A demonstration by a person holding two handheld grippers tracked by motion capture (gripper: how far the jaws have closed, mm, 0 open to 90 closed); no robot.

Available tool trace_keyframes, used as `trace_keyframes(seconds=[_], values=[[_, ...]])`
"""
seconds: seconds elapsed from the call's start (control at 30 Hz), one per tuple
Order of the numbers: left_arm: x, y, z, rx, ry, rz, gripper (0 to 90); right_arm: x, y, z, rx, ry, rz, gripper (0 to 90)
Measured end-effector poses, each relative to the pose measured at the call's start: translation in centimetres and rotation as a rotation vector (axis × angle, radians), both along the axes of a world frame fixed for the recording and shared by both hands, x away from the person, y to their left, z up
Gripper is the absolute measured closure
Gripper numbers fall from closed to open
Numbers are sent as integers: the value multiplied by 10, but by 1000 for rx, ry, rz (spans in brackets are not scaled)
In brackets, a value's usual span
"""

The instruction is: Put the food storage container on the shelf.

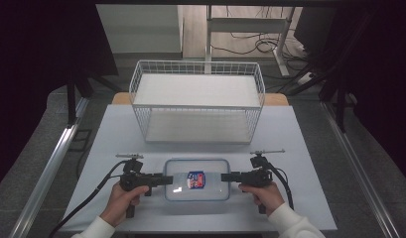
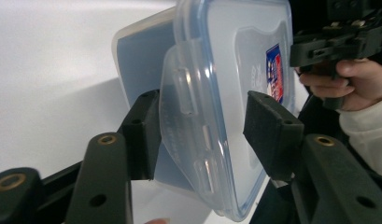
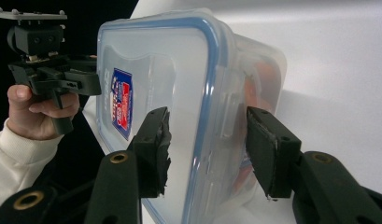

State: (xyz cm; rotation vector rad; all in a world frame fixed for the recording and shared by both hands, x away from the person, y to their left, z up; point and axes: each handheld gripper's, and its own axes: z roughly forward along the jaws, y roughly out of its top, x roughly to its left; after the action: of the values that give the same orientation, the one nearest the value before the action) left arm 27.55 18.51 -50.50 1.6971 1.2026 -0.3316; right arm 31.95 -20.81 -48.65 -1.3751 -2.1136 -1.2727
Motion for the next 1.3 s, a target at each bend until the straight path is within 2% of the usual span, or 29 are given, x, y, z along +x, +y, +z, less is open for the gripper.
trace_keyframes(seconds=[0.3,0.53,0.6,0.73,1.1,1.3], values=[[0,0,3,11,-9,10,484,-2,3,3,-8,-12,-6,520],[5,-2,9,10,-29,5,484,-1,1,12,-10,-52,-15,521],[8,-3,11,11,-35,3,484,1,0,16,-13,-77,-16,521],[10,-2,12,9,-38,2,484,2,1,19,-17,-89,-14,522],[26,-4,17,14,-56,-6,485,12,0,24,-21,-114,-23,522],[37,-3,19,1,-60,-2,486,20,0,26,-20,-126,-28,522]])
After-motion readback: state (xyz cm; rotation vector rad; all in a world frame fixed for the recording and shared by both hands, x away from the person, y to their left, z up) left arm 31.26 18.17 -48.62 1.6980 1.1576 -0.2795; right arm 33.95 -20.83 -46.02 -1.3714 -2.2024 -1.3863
